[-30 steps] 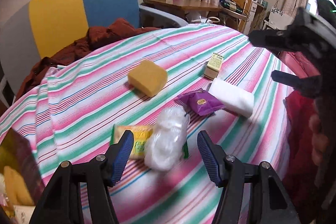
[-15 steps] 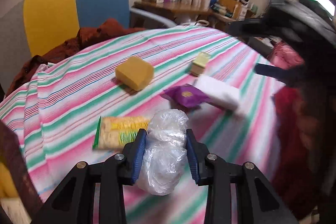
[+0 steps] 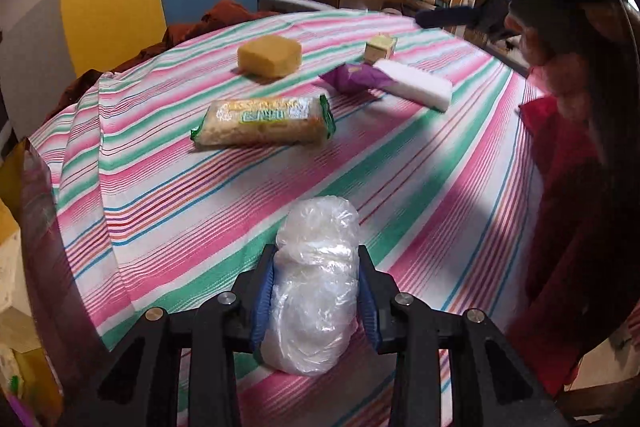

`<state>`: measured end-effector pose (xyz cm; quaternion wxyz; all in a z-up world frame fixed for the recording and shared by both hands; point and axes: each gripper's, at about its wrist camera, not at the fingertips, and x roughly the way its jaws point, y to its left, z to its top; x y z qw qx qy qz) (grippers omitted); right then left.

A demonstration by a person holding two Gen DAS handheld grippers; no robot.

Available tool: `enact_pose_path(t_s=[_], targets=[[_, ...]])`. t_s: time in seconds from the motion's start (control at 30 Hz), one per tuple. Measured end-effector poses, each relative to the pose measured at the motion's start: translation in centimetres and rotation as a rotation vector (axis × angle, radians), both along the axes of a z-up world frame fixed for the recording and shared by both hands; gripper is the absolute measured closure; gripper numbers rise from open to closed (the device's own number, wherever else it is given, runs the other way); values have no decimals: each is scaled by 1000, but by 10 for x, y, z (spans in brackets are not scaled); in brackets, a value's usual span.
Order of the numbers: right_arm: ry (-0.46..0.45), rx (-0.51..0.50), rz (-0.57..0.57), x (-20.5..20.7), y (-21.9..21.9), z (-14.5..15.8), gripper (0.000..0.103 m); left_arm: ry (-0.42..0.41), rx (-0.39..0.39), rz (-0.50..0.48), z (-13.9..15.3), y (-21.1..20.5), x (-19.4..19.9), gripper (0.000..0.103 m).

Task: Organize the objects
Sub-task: 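Grasp the green-edged WEIDAN cracker packet with the right gripper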

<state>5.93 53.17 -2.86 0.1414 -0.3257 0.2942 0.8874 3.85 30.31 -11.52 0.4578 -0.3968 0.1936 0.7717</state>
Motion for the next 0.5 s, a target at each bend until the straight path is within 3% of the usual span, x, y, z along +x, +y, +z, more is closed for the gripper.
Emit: enact_pose_path(t_s=[0.13,0.37,0.5], targets=[[-49,50,129,-17,-25,-5,1,-27,27,5,-2,-4,-5,66],[-177,95,344,-47,-66,-26,14,-36,83,-15,-6,-8,-8,65],[-249,149,463,-77,-82,-34,14,-45,99,-18,-7,-10,-9,65]])
